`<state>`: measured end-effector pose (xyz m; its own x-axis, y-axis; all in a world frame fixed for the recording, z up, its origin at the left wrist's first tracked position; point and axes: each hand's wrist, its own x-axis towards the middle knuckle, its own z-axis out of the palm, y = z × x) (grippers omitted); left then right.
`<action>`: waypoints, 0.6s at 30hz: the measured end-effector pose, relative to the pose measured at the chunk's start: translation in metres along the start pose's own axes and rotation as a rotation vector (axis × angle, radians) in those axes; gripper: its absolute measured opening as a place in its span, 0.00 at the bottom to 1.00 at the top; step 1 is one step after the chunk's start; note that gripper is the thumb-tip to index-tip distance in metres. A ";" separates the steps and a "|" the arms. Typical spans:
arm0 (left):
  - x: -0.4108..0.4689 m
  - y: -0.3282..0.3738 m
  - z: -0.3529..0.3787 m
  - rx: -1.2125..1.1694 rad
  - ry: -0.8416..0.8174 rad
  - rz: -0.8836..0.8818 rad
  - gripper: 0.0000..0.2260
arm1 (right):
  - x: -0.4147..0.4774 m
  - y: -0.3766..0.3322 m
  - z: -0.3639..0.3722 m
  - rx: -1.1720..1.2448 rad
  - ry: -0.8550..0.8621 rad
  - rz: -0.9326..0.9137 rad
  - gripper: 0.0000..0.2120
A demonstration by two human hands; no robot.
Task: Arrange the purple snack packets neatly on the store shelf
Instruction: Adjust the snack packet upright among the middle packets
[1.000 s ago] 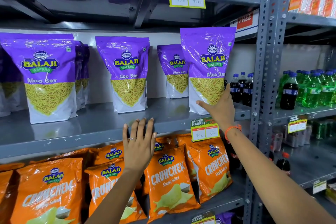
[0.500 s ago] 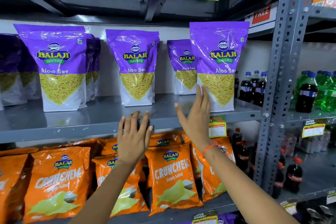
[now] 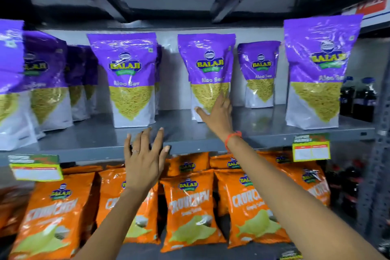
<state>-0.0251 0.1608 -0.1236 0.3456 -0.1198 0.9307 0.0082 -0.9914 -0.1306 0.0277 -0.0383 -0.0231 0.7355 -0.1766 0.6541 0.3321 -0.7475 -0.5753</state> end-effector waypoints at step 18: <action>-0.016 -0.028 0.028 -0.061 0.217 0.129 0.19 | 0.046 -0.003 0.031 0.000 0.134 0.251 0.61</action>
<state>-0.0049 0.1923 -0.1445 0.1310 -0.2474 0.9600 -0.0822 -0.9677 -0.2382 0.0788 -0.0242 -0.0065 0.7104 -0.4394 0.5499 0.1495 -0.6693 -0.7278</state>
